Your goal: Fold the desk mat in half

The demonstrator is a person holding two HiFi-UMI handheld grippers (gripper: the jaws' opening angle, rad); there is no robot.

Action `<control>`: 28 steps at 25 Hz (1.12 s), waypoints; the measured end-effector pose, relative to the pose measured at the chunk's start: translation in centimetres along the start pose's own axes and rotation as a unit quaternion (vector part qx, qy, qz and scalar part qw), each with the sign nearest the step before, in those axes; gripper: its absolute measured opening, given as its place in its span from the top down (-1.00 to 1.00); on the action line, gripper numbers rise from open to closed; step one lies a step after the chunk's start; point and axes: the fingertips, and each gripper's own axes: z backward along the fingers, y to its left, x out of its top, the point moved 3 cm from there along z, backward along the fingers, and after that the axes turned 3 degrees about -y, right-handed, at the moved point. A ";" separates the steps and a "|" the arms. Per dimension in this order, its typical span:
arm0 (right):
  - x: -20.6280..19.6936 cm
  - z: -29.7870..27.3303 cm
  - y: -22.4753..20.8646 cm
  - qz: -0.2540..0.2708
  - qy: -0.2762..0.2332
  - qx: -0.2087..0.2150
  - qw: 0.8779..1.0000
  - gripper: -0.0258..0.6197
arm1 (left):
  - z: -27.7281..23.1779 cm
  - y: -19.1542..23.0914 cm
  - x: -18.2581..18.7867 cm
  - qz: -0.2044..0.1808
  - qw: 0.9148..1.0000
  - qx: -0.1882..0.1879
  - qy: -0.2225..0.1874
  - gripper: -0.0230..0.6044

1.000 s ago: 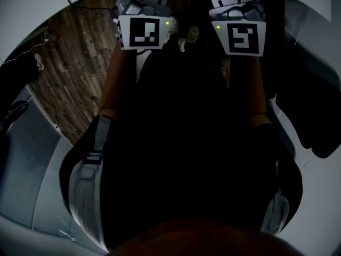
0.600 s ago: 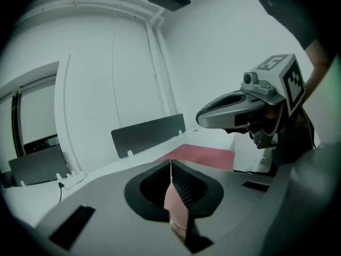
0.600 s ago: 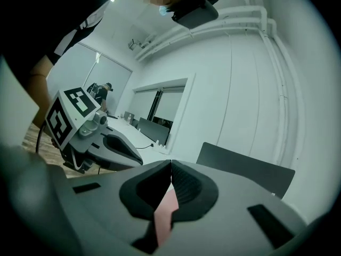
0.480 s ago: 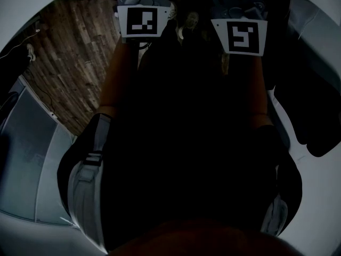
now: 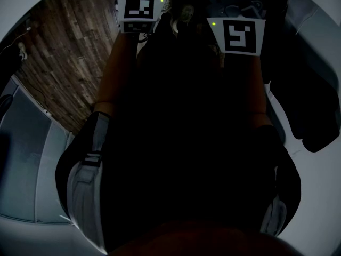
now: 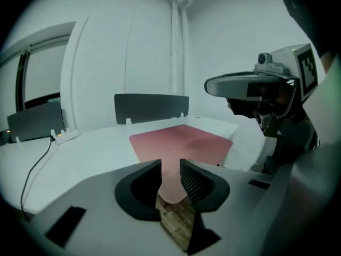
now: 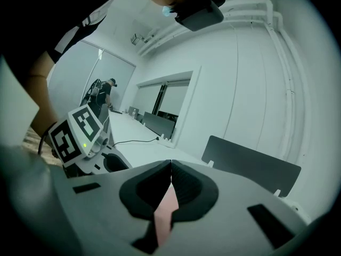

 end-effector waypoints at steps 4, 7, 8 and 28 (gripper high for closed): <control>-0.2 -0.2 0.3 0.005 -0.001 0.003 1.000 0.83 | -0.7 0.3 -2.0 0.028 0.999 -0.003 0.022 0.53; -0.7 -0.4 0.4 0.005 0.007 0.003 1.000 0.83 | -1.4 0.7 -3.2 0.054 0.998 -0.009 0.035 0.47; -0.8 -0.4 0.5 0.005 0.010 0.003 1.000 0.83 | -1.6 0.7 -3.6 0.065 0.997 -0.011 0.037 0.46; -1.7 -0.2 -0.1 0.006 0.028 -0.005 1.000 0.83 | -5.0 1.4 -7.8 0.382 0.922 -0.055 0.017 0.31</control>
